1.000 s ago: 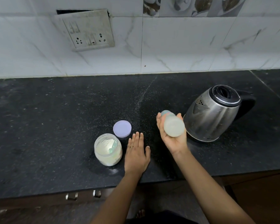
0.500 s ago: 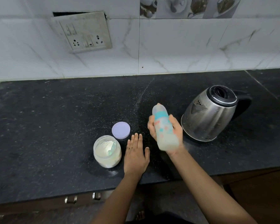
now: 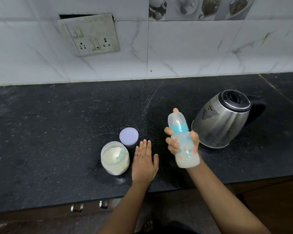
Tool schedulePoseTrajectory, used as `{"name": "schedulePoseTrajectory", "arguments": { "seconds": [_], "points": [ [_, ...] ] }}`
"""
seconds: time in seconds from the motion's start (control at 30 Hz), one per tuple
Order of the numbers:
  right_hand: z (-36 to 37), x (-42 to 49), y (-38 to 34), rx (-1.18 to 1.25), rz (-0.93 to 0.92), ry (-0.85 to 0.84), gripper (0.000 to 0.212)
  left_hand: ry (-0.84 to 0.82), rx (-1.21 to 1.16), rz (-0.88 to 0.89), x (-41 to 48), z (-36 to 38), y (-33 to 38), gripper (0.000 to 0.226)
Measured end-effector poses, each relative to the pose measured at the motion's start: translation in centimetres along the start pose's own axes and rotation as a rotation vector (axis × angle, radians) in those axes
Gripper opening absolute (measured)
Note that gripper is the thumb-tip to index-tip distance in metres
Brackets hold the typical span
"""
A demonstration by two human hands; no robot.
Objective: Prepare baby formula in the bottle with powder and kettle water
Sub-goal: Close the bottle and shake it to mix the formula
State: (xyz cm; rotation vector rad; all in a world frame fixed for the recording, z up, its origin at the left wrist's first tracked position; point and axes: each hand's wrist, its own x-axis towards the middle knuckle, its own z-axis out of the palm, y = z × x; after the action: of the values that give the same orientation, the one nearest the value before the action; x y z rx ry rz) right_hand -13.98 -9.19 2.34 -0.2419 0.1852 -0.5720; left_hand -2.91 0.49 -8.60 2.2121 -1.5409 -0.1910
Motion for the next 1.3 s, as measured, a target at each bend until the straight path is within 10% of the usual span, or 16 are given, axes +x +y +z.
{"name": "schedulePoseTrajectory", "arguments": {
  "seconds": [0.63,0.83,0.97,1.1,1.3],
  "points": [
    [-1.3,0.5,0.3,0.179,-0.070,0.165,0.087,0.027,0.005,-0.001,0.0,0.0,0.1,0.064],
    [-1.1,0.1,0.8,-0.194,-0.076,0.007,0.067,0.018,0.005,-0.004,0.0,0.0,0.1,0.063],
    [-2.5,0.8,0.8,0.169,-0.018,0.106,0.075,0.023,0.010,-0.003,0.0,0.1,0.1,0.063],
    [-1.8,-0.2,0.9,-0.118,-0.038,0.063,0.051,0.024,0.006,-0.007,0.0,0.1,0.1,0.063],
    [-1.8,0.2,0.9,0.068,0.020,0.131,0.051,0.026,0.010,0.004,0.0,0.1,0.1,0.063]
  ]
}}
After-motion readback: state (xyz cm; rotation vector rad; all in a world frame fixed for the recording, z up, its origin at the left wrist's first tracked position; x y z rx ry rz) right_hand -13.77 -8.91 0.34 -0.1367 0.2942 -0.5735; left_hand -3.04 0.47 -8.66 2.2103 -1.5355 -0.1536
